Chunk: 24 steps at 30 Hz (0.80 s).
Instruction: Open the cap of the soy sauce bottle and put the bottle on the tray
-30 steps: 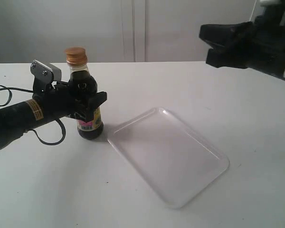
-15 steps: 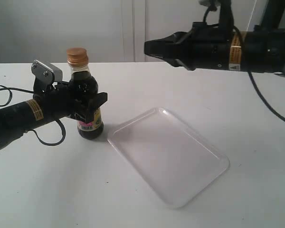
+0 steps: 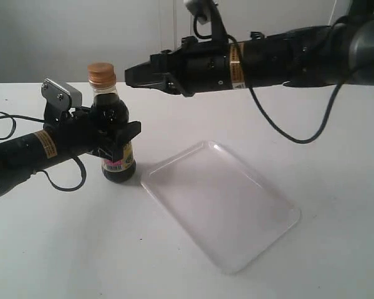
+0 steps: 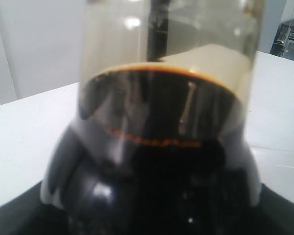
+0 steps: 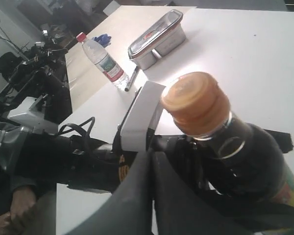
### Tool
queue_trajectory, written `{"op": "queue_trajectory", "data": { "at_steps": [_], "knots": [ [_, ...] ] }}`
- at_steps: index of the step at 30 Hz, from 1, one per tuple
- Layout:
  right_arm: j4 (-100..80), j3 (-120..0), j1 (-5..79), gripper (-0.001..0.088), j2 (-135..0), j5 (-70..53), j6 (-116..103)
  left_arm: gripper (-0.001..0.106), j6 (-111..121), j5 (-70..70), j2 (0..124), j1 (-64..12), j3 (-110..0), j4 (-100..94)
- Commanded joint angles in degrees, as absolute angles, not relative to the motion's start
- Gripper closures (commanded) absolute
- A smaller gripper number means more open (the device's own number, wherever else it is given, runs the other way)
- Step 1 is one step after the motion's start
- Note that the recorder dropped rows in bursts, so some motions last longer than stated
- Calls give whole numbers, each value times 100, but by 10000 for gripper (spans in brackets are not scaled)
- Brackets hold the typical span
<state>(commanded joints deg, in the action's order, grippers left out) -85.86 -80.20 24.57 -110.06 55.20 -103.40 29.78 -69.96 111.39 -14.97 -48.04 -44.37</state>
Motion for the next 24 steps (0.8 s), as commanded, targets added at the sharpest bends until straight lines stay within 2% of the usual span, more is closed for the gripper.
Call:
{"op": "queue_trajectory", "data": {
  "at_steps": [24],
  "knots": [
    [-8725,-8871,2858,868,-11662,5274,-10853,1053,2978,-6996,11139,-1497,-4804,-4424]
  ]
}}
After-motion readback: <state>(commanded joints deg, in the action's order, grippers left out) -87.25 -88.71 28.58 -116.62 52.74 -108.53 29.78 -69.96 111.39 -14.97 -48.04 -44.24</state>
